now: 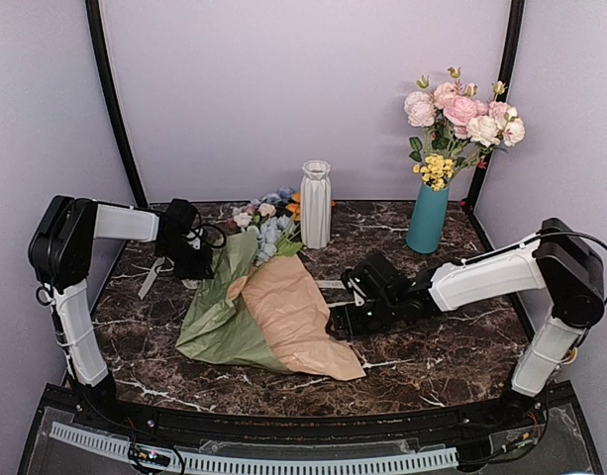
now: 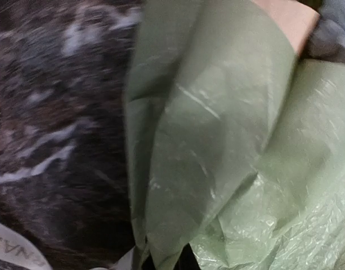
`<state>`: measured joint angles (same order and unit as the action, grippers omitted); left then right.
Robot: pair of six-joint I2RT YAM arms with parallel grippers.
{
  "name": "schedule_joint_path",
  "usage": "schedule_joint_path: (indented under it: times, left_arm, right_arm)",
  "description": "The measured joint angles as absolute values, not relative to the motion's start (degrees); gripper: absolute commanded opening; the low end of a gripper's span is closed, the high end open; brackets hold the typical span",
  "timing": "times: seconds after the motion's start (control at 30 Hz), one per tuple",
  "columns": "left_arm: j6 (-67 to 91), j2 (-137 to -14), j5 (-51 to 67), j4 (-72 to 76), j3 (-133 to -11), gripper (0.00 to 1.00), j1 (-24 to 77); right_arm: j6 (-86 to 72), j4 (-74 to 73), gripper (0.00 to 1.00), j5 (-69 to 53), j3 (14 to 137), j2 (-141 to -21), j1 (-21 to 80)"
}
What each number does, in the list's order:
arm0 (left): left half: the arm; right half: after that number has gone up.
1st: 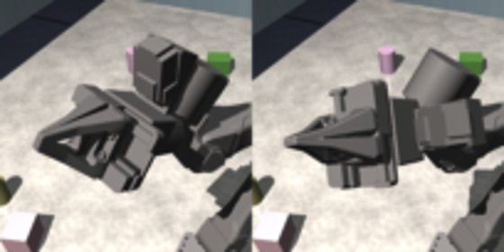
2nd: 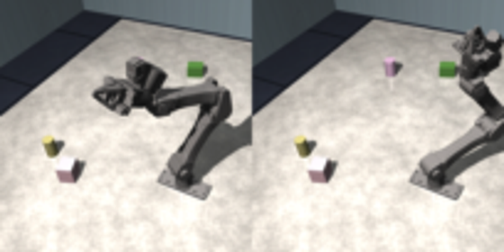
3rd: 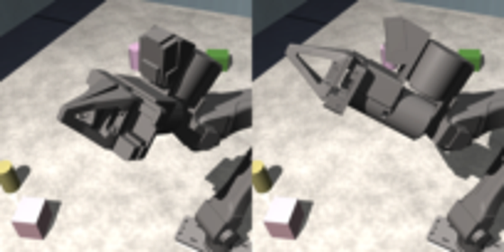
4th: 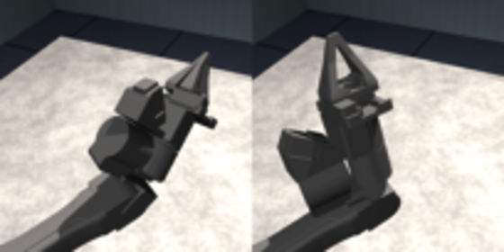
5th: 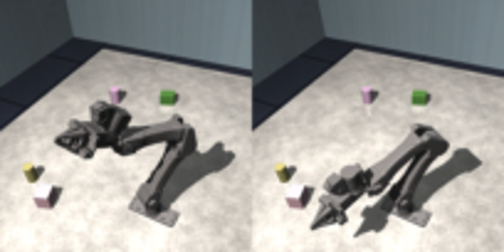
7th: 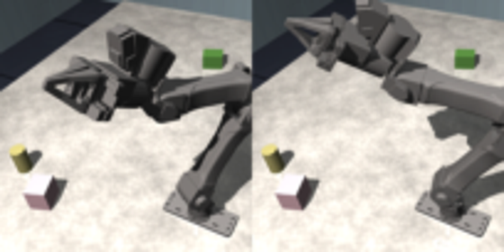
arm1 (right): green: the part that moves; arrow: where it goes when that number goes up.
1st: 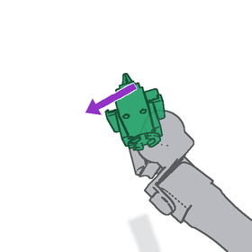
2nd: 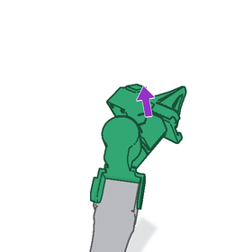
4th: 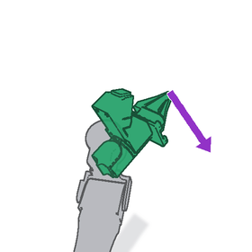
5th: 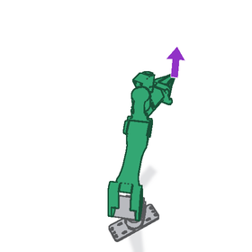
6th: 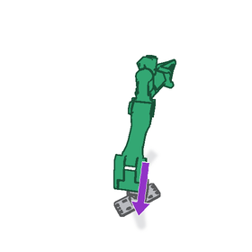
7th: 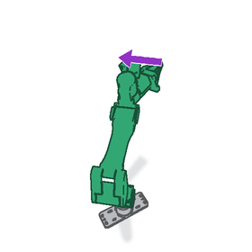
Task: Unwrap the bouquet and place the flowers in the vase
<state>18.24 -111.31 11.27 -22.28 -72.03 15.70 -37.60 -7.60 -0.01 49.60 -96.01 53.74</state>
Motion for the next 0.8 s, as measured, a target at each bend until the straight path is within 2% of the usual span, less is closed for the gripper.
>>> schedule_joint_path:
  times: [0.37,0.63,0.7,0.73,0.8]
  left_arm:
    - [31.48,-108.88,17.26,-13.19,-65.23,0.02,5.28]
    - [36.97,-113.75,25.91,-7.4,-72.12,0.06,5.58]
    - [36.49,-115.55,26.92,-7.4,-74.96,0.12,5.98]
    - [35.97,-116.29,27.05,-7.92,-76.64,0.18,6.33]
    - [33.91,-116.57,26.76,-9.63,-79.0,0.38,6.9]
  right_arm:
    - [-29.98,-8.51,0.85,1.28,62.24,-103.26,48.51]
    - [-23.0,-9.63,0.85,1.48,70.65,-105.19,46.92]
    - [-21.47,-9.43,0.84,0.6,71.4,-105.19,46.92]
    - [-20.82,-9.34,0.84,-0.1,71.61,-105.19,46.92]
    - [-19.38,-9.06,0.84,-1.61,71.94,-105.19,46.92]
